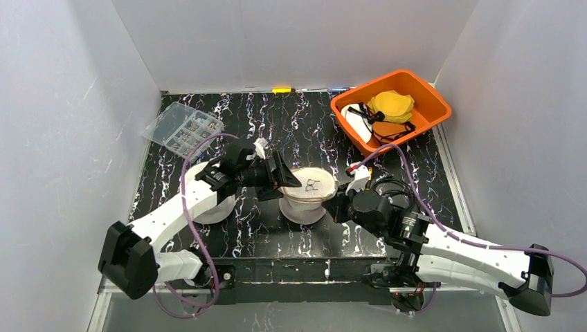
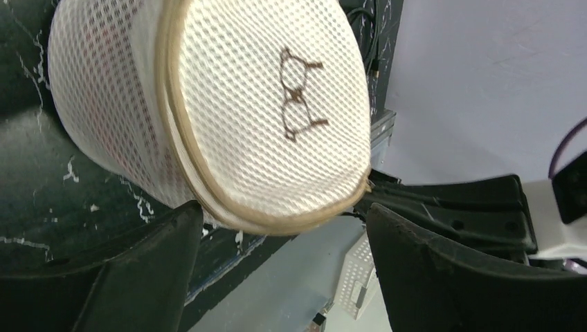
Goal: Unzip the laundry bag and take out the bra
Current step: Unzip the laundry bag at the center of the board.
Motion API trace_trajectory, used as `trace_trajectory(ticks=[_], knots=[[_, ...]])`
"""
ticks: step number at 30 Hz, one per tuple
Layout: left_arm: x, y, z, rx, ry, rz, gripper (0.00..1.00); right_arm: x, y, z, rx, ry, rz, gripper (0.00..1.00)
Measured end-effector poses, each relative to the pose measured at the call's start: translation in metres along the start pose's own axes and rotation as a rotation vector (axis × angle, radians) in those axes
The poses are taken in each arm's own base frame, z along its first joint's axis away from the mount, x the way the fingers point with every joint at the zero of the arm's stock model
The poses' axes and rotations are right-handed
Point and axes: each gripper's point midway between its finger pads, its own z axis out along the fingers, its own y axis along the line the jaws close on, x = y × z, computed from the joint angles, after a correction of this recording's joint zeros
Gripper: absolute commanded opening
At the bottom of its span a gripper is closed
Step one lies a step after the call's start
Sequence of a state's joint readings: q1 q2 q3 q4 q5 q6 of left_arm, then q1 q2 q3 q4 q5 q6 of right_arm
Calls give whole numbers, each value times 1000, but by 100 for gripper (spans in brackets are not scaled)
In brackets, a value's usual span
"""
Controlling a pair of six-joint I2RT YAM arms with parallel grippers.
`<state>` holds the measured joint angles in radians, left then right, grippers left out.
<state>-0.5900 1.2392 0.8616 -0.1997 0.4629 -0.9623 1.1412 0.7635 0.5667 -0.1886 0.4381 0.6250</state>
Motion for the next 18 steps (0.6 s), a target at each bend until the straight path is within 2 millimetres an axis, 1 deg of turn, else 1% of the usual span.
trace_trajectory(ticks=[2, 8, 10, 12, 14, 16, 18], knots=[[6, -2, -11, 1, 3, 4, 91, 3, 4, 4, -14, 13, -4, 1], [21, -18, -46, 63, -11, 10, 92, 7, 19, 13, -71, 36, -8, 1], [24, -21, -52, 75, -15, 6, 92, 7, 26, 17, -95, 42, -11, 1], [26, -23, -53, 82, -13, 0, 92, 6, 34, 20, -122, 48, -13, 1], [28, -22, -50, 75, -1, -9, 93, 4, 41, 22, -149, 51, -13, 1], [30, -19, -42, 60, 20, -20, 92, 1, 50, 23, -179, 53, -10, 1], [31, -15, -33, 39, 41, -32, 92, -1, 55, 23, -197, 52, -8, 1]])
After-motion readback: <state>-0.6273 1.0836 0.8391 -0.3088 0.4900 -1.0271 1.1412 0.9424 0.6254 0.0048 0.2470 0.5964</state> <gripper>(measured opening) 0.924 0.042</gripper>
